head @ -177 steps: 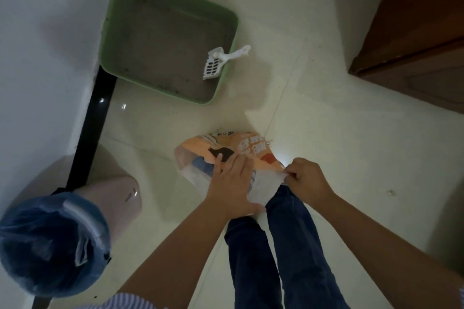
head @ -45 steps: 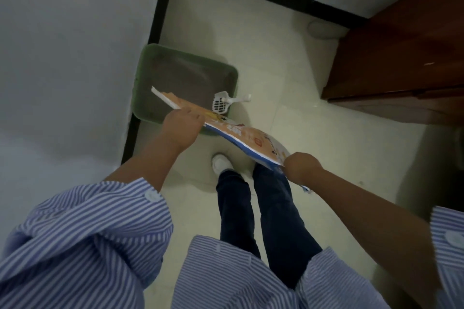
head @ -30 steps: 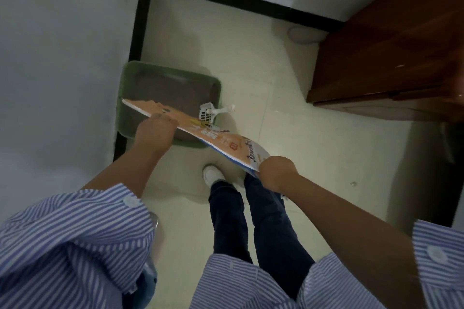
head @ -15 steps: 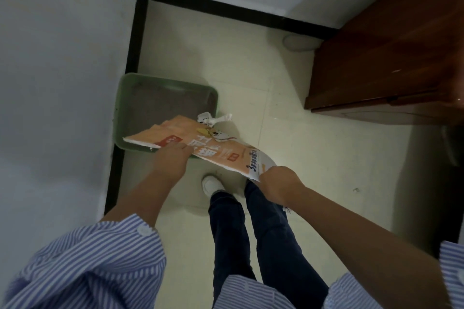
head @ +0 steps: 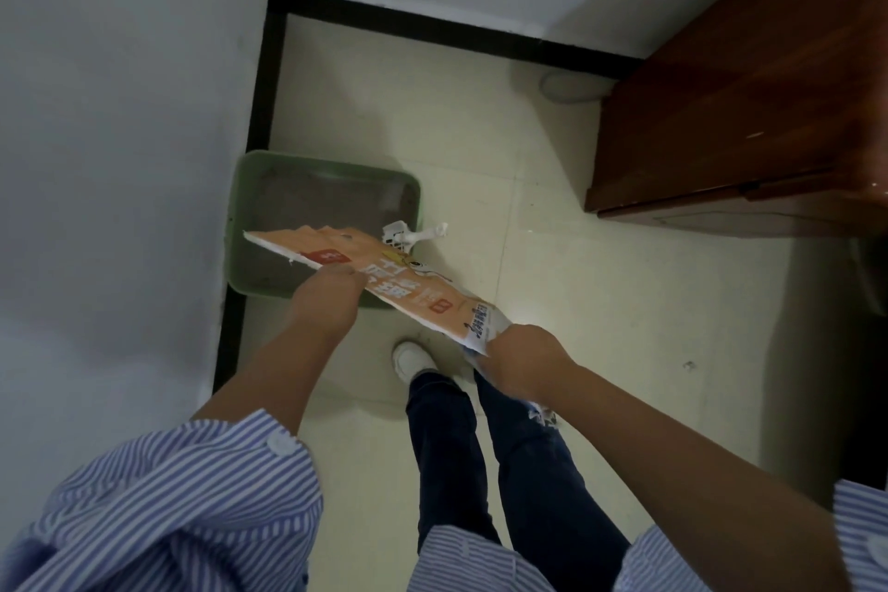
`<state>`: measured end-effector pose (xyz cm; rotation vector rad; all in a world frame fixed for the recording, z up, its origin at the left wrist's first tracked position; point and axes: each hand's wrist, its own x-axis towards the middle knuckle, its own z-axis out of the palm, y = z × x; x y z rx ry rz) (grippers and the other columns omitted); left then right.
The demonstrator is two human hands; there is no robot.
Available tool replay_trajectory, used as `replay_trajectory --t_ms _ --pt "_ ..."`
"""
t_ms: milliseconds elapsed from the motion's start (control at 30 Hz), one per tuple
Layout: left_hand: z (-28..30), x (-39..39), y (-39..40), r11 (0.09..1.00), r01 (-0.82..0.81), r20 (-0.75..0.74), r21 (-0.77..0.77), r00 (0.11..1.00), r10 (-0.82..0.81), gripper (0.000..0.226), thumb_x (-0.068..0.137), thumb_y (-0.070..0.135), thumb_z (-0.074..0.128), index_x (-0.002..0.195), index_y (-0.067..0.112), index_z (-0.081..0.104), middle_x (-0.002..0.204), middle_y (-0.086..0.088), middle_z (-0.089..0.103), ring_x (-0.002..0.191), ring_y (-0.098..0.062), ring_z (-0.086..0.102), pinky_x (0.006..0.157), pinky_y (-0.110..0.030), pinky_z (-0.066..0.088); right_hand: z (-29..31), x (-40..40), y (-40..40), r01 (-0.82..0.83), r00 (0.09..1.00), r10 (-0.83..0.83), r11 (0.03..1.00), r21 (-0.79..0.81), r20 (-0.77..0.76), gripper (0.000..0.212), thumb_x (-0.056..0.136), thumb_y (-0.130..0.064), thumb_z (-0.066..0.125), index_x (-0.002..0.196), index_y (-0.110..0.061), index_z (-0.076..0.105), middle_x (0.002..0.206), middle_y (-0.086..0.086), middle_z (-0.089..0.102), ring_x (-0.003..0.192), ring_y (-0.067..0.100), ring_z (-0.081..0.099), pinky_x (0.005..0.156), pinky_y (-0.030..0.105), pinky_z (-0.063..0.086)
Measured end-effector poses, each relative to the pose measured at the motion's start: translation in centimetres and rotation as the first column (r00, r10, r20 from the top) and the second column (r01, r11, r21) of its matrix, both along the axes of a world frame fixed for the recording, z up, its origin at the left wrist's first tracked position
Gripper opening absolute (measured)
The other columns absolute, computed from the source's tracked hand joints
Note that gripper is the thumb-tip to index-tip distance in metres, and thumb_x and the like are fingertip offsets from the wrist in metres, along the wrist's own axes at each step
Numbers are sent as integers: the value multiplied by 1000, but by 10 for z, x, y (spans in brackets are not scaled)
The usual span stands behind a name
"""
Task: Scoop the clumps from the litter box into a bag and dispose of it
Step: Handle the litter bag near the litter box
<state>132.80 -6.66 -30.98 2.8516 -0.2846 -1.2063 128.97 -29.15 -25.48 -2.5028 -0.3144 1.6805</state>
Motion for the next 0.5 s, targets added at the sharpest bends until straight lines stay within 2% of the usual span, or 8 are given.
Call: replay_trajectory --t_ms 67,133,300,400,500 --pt "1 2 -2 1000 0 2 16 1000 0 40 93 5 41 131 13 50 133 -9 49 126 -24 44 103 -35 41 3 0 -2 -25 1000 25 1000 17 4 26 99 -22 38 117 -9 52 130 9 53 119 25 49 98 29 37" --pt "1 2 -5 1000 4 9 10 1000 -4 40 91 3 42 128 12 53 131 -9 50 124 -24 46 101 -35 42 6 -2 -3 -34 999 34 999 23 -5 31 99 -22 39 123 -7 51 130 11 53 121 24 48 99 28 36" --pt "4 1 -11 1000 18 -4 -14 1000 -18 40 90 3 42 127 13 53 129 -10 51 123 -25 46 100 -37 43 16 -10 -6 65 998 -64 993 96 -16 36 101 -23 31 128 -5 47 128 12 55 121 24 48 100 29 34" --pt "4 0 -13 999 30 -7 -30 1000 -30 41 91 3 42 130 12 52 133 -10 50 124 -25 45 102 -36 41 13 -16 -11 52 998 -55 994 91 26 39 101 -28 31 122 -4 53 122 14 59 113 25 54 91 28 41" --pt "3 0 -14 999 25 -9 -47 1000 -25 41 91 3 43 130 11 51 134 -10 49 126 -25 44 103 -36 40 14 -18 -10 62 998 -63 996 61 18 38 100 -27 33 125 -4 51 122 13 59 112 24 55 88 26 42"
